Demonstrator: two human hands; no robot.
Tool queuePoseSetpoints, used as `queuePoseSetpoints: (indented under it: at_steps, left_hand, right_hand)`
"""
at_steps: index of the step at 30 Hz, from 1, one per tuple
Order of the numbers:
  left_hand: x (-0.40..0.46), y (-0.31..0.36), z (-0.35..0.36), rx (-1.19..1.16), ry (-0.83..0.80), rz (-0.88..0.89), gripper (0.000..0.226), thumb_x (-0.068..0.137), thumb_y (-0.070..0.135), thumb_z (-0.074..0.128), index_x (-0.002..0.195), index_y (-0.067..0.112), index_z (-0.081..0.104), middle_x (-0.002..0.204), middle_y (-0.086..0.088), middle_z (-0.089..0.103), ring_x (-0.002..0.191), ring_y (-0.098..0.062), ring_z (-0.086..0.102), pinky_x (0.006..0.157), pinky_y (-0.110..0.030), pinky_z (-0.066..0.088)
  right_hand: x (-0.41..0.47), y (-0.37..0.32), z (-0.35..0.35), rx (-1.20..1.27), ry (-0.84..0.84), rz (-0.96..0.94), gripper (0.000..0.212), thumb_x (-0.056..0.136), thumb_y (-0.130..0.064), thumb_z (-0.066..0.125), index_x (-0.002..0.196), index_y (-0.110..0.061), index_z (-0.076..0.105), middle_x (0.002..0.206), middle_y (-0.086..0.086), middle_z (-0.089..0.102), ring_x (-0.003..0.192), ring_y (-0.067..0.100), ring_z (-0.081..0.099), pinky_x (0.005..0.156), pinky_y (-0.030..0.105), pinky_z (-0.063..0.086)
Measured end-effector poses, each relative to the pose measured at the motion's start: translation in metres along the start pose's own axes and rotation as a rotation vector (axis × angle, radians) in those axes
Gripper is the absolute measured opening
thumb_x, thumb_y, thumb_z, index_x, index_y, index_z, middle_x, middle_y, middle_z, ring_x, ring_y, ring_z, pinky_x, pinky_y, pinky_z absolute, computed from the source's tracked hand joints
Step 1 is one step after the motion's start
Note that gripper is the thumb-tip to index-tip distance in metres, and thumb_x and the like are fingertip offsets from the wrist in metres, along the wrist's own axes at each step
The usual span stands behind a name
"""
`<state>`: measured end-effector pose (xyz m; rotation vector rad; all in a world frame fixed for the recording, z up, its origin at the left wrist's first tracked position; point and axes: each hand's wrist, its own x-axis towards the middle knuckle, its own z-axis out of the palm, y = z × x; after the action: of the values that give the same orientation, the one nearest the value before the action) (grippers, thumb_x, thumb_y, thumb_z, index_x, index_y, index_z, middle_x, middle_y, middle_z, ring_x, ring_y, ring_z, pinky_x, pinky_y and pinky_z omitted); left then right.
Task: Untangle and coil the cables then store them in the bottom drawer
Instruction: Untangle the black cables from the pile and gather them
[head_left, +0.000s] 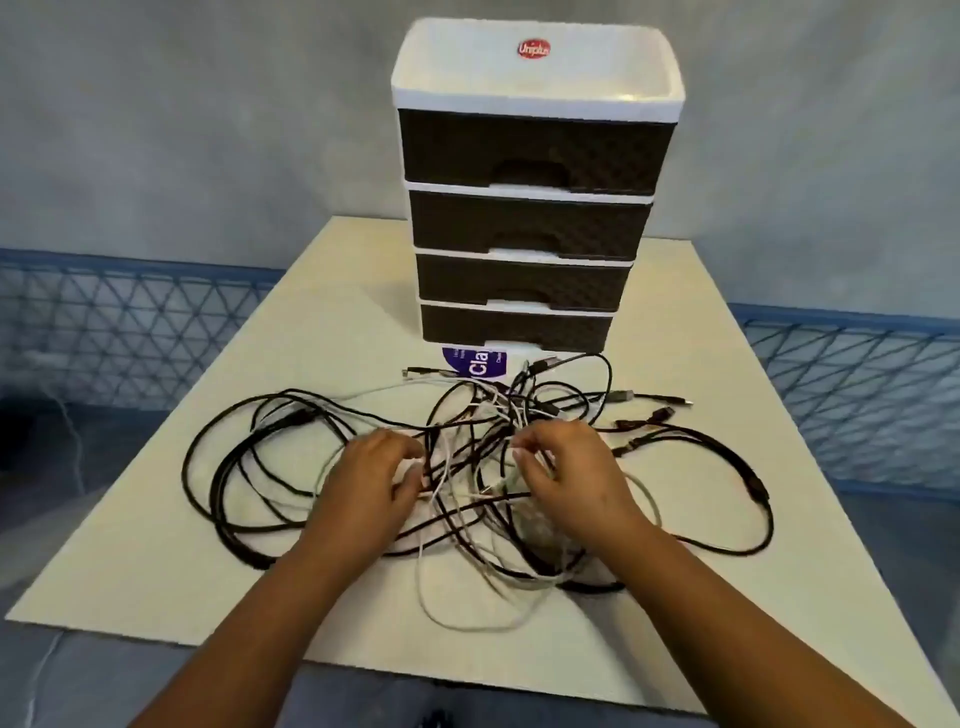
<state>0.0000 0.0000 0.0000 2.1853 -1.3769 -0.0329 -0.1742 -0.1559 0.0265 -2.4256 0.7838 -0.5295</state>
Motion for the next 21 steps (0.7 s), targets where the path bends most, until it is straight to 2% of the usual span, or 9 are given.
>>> queuePoseSetpoints:
  at_steps: [3, 7, 11, 13, 16, 18, 21]
  left_hand:
    - [0.005, -0.029, -0.007, -0.002, -0.007, -0.023, 0.025, 0.088, 0.03, 0.05, 0.101, 0.017, 0.067, 0.097, 0.002, 0.064, 0.094, -0.019, 0.057, 0.081, -0.029, 0.04]
    - [0.006, -0.052, -0.014, -0.088, -0.075, -0.05, 0.024, 0.087, 0.031, 0.052, 0.1, 0.018, 0.068, 0.092, 0.006, 0.063, 0.09, -0.012, 0.056, 0.078, -0.025, 0.042]
    - [0.004, -0.063, -0.022, -0.196, -0.106, -0.024, 0.02, 0.088, 0.026, 0.055, 0.099, 0.017, 0.069, 0.089, 0.01, 0.061, 0.087, -0.002, 0.053, 0.075, -0.008, 0.037]
    - [0.001, -0.067, -0.027, -0.232, -0.129, -0.016, 0.017, 0.09, 0.023, 0.056, 0.099, 0.017, 0.07, 0.088, 0.012, 0.06, 0.087, -0.001, 0.053, 0.072, -0.005, 0.037]
    - [-0.007, -0.072, -0.034, -0.264, -0.188, -0.032, 0.015, 0.093, 0.024, 0.058, 0.101, 0.022, 0.07, 0.092, 0.013, 0.06, 0.087, -0.001, 0.055, 0.07, -0.007, 0.039]
    - [-0.012, -0.075, -0.04, -0.284, -0.234, -0.034, 0.019, 0.094, 0.035, 0.053, 0.101, 0.027, 0.069, 0.093, 0.014, 0.06, 0.088, -0.003, 0.057, 0.071, -0.011, 0.042]
    - [-0.017, -0.079, -0.052, -0.35, -0.311, -0.042, 0.037, 0.095, 0.052, 0.04, 0.096, 0.028, 0.069, 0.087, 0.014, 0.062, 0.087, -0.003, 0.059, 0.073, -0.02, 0.045]
  right_hand:
    - [0.016, -0.031, 0.029, -0.038, -0.09, -0.155, 0.013, 0.092, -0.029, 0.058, 0.098, -0.027, 0.069, 0.096, -0.01, 0.069, 0.096, 0.014, 0.053, 0.084, 0.034, 0.043]
    - [0.028, -0.064, 0.061, -0.066, -0.278, -0.334, 0.013, 0.09, -0.036, 0.06, 0.093, -0.027, 0.069, 0.087, -0.008, 0.064, 0.089, 0.015, 0.049, 0.081, 0.034, 0.041]
    - [0.025, -0.075, 0.086, -0.178, -0.466, -0.52, 0.024, 0.084, -0.052, 0.061, 0.088, -0.03, 0.07, 0.082, -0.011, 0.058, 0.085, 0.014, 0.045, 0.072, 0.034, 0.038]
    - [0.021, -0.077, 0.094, -0.24, -0.465, -0.574, 0.034, 0.079, -0.062, 0.059, 0.089, -0.032, 0.071, 0.083, -0.011, 0.056, 0.087, 0.013, 0.045, 0.07, 0.031, 0.032]
    - [0.017, -0.082, 0.101, -0.283, -0.455, -0.609, 0.038, 0.076, -0.068, 0.055, 0.089, -0.035, 0.07, 0.089, -0.01, 0.052, 0.09, 0.014, 0.043, 0.071, 0.034, 0.033]
    - [0.018, -0.085, 0.105, -0.303, -0.436, -0.624, 0.032, 0.077, -0.063, 0.057, 0.087, -0.035, 0.069, 0.09, -0.01, 0.052, 0.091, 0.014, 0.043, 0.072, 0.034, 0.033]
    - [0.021, -0.086, 0.107, -0.327, -0.402, -0.575, 0.027, 0.079, -0.056, 0.056, 0.086, -0.032, 0.068, 0.087, -0.01, 0.052, 0.088, 0.015, 0.045, 0.071, 0.034, 0.034]
